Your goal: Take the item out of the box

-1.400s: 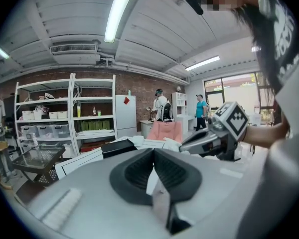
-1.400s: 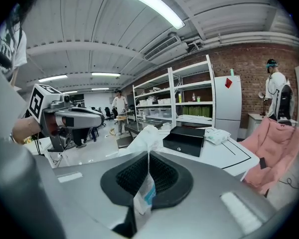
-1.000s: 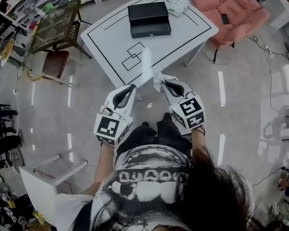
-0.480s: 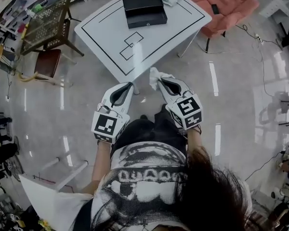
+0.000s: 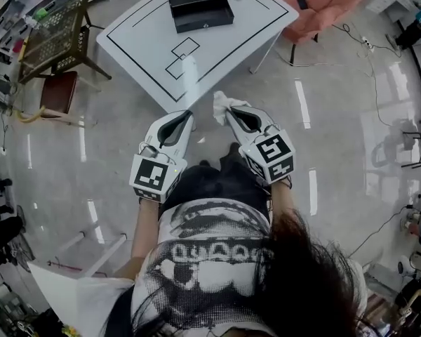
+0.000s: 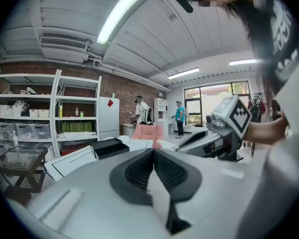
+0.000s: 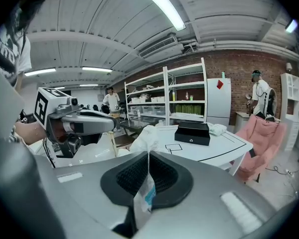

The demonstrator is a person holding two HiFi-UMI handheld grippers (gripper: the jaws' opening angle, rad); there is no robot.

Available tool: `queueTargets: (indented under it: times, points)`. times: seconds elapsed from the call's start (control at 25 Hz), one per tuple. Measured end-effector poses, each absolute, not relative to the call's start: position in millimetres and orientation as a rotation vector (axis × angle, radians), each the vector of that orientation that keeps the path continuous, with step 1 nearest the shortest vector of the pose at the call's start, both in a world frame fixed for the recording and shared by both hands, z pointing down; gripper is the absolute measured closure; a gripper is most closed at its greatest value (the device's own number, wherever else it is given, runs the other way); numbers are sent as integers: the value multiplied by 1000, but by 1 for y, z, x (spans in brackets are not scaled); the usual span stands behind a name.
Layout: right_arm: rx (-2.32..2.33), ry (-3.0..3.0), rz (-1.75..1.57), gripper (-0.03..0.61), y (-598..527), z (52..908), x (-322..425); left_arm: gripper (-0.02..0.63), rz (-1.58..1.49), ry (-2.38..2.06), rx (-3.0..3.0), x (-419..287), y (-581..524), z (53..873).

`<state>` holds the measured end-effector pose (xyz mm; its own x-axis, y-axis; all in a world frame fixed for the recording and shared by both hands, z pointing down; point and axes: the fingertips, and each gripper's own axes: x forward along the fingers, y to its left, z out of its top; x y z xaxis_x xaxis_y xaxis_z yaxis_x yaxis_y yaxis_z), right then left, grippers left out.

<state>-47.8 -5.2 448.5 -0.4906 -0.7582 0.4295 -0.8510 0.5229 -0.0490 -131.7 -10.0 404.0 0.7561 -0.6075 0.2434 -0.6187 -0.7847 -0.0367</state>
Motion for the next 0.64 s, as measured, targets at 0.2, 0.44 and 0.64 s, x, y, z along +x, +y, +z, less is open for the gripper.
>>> queueTargets:
  times: [0.2,0.44,0.64]
  points:
    - [1348,-2397,363,566,-4,452,-46,614,373,-972,2920,-125,-10,406]
    - [1369,-2392,365,566,-5,454,-41,614,374,-942,2933,-116,-11,411]
    - [1373,-2386,365,566,-4,456,-41,614,375,-936,2933,-117,-10,413]
